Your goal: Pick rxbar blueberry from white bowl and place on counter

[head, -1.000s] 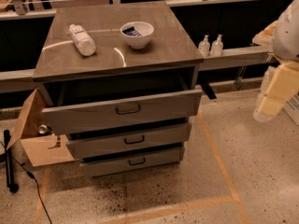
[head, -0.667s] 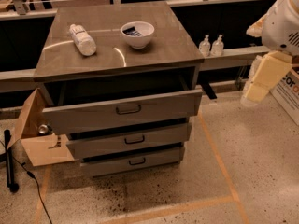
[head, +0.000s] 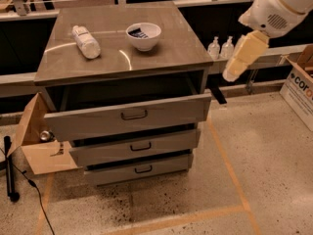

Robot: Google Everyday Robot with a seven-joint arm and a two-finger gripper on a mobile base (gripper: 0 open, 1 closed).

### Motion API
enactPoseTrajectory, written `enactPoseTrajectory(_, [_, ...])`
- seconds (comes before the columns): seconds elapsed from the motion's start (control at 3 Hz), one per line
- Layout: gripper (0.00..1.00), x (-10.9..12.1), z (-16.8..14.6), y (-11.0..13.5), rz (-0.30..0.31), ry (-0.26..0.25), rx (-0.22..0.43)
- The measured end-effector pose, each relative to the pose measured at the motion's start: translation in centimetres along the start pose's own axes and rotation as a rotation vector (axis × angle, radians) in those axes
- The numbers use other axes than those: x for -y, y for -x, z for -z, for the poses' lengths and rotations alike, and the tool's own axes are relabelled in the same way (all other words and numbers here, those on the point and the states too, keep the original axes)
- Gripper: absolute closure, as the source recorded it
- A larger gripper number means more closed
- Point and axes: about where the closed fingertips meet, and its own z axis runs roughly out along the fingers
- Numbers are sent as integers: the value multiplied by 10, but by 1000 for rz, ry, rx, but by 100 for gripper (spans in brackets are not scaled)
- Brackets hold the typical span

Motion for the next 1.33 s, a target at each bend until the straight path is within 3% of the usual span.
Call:
enactPoseTrajectory(0.33, [0, 26, -33, 41, -24, 8, 147])
enactPoseTrajectory(0.67, [0, 47, -63, 100, -45, -61, 264])
enactPoseTrajectory(1.0, [0, 62, -64, 115, -57, -120, 312])
enactPoseTrajectory(1.33, [0, 61, -68, 120, -65, -120, 314])
